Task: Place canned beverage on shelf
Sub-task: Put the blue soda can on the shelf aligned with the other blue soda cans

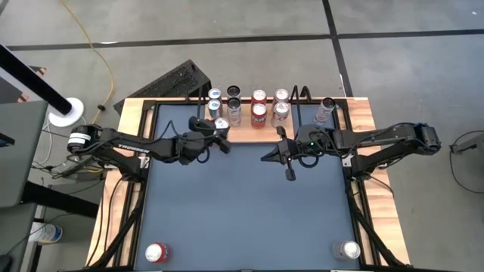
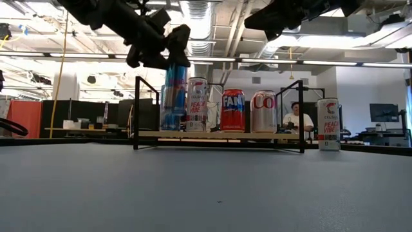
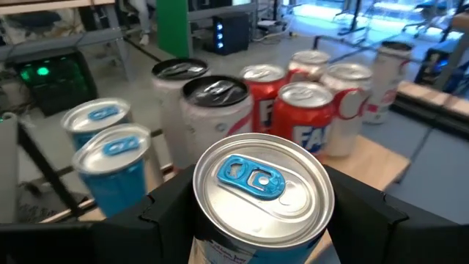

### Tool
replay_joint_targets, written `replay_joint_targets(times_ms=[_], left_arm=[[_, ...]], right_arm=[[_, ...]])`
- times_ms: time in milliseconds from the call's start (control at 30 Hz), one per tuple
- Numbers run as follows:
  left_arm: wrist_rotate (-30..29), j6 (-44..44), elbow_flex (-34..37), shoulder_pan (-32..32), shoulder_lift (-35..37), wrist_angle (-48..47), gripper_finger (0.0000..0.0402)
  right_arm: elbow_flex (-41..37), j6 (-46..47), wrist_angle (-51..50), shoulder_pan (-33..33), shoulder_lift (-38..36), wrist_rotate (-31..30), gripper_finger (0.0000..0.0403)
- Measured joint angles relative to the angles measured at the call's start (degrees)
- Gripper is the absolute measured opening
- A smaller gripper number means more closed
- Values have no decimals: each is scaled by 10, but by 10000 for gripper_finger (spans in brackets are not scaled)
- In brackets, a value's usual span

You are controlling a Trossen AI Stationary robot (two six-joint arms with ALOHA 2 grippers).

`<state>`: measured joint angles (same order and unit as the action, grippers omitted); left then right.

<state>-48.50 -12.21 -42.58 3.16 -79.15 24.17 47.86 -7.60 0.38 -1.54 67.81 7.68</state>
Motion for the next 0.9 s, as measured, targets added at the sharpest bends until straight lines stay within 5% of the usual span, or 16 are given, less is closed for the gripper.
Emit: replay_joint_targets(times_ms=[500, 900], left_arm=[[45, 5, -6, 34, -87, 95, 229], [91, -25, -4, 59, -92, 96, 229]], right_arm=[[0, 4, -1, 0, 0, 0, 0], [0, 7, -10, 0, 0, 0, 0]])
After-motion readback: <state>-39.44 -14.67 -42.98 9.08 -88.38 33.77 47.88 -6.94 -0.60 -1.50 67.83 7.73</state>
